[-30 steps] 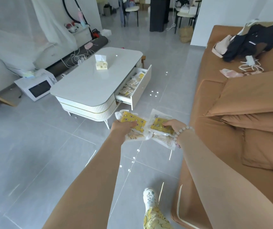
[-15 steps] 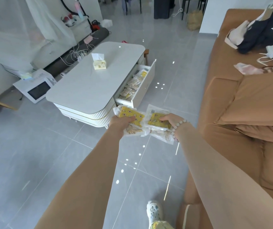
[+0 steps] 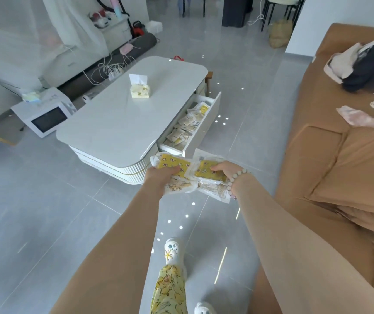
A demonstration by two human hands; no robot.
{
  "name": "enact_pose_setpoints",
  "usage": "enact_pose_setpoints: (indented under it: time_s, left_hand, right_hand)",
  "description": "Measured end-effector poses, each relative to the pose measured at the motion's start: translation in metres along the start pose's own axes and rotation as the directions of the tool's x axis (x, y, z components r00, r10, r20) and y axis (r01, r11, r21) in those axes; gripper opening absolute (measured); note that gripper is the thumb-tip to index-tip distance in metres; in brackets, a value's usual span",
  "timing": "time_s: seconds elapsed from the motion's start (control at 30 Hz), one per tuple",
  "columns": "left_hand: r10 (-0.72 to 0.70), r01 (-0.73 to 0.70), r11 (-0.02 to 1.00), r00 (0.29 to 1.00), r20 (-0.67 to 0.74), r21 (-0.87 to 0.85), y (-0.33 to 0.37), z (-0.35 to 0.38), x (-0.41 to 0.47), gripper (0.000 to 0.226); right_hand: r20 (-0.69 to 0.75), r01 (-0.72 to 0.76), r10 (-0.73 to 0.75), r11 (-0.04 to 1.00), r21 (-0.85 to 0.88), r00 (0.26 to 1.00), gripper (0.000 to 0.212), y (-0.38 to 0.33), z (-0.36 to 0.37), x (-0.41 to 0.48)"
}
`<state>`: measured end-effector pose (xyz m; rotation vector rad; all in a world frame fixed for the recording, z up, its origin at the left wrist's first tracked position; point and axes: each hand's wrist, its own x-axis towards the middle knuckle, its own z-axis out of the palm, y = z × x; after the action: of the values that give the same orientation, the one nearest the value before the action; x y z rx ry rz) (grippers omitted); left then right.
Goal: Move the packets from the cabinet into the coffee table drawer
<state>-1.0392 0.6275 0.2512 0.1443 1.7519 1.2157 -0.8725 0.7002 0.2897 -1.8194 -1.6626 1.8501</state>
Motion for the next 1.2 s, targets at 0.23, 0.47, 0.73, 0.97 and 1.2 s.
enact_pose_setpoints:
  time_s: [0.23,0.47,0.73,0.97,1.2]
  left_hand:
    - [-0.033,0.031,0.999,0.998,0.059,0.028,0.048,0.008,0.077,0.019]
    - [-0.087,0.083,0.996,0.992,0.091,0.038,0.111,0.011,0.168,0.026]
    - [-0.102,0.097,0.994,0.990,0.101,0.058,0.155,0.020,0.255,0.031]
    - [-0.188,0.182,0.982,0.975,0.120,0.059,0.159,0.038,0.291,0.031]
    - [-0.127,0.115,0.990,0.979,0.162,0.077,0.205,0.067,0.326,0.037]
  right_hand:
    - [-0.031,-0.037,0.034,0.995,-0.089,0.999,0.032,-0.061,0.001,0.064]
    - [-0.034,-0.101,0.098,0.989,-0.108,0.995,0.018,-0.130,0.010,0.153]
    - [-0.049,-0.181,0.177,0.980,-0.083,0.983,0.015,-0.178,0.019,0.234]
    - [-0.067,-0.235,0.228,0.963,-0.133,0.971,0.019,-0.190,0.008,0.269]
    - [-0.082,-0.186,0.174,0.966,-0.181,0.981,0.044,-0.229,-0.027,0.307]
